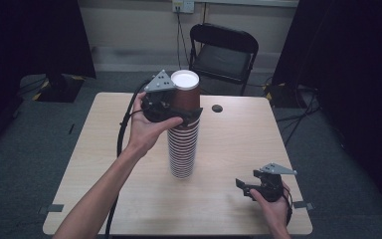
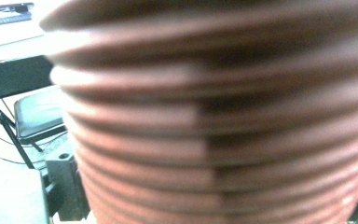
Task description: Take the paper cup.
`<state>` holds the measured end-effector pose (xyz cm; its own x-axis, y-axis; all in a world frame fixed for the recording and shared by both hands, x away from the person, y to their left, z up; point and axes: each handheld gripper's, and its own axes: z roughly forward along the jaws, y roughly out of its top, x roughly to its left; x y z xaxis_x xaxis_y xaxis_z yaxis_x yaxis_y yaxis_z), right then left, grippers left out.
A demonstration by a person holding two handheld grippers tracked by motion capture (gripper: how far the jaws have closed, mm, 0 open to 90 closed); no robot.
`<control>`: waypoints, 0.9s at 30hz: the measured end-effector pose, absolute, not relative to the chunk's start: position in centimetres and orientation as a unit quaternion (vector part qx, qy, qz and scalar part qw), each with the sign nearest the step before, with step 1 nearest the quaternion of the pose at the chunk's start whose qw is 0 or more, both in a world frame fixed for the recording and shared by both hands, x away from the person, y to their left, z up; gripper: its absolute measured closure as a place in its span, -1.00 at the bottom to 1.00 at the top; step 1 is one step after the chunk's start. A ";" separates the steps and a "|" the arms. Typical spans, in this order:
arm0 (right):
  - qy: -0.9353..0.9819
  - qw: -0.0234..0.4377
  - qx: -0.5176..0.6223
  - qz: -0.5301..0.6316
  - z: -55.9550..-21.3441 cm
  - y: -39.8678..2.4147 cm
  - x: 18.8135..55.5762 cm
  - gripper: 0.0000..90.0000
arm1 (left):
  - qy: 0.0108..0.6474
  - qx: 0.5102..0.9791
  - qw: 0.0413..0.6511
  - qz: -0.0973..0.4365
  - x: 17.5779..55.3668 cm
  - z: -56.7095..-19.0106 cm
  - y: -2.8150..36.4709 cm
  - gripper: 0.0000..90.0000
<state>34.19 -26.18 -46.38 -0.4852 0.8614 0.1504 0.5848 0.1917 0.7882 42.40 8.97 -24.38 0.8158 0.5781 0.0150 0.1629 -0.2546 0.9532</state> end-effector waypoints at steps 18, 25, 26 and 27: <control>0.751 0.169 0.481 0.420 -46.3 -26.3 34.2 -0.63 | 0.239 0.749 0.585 0.198 42.1 -23.0 8.9 -0.71; 0.751 0.168 0.482 0.420 -46.4 -26.3 34.2 -0.63 | 0.237 0.738 0.597 0.210 41.8 -22.4 9.0 -0.70; 0.751 0.166 0.482 0.420 -46.4 -26.2 34.2 -0.63 | 0.237 0.734 0.601 0.212 41.8 -22.4 9.0 -0.70; 0.751 0.166 0.482 0.420 -46.4 -26.2 34.2 -0.63 | 0.236 0.732 0.603 0.212 41.8 -22.3 9.0 -0.70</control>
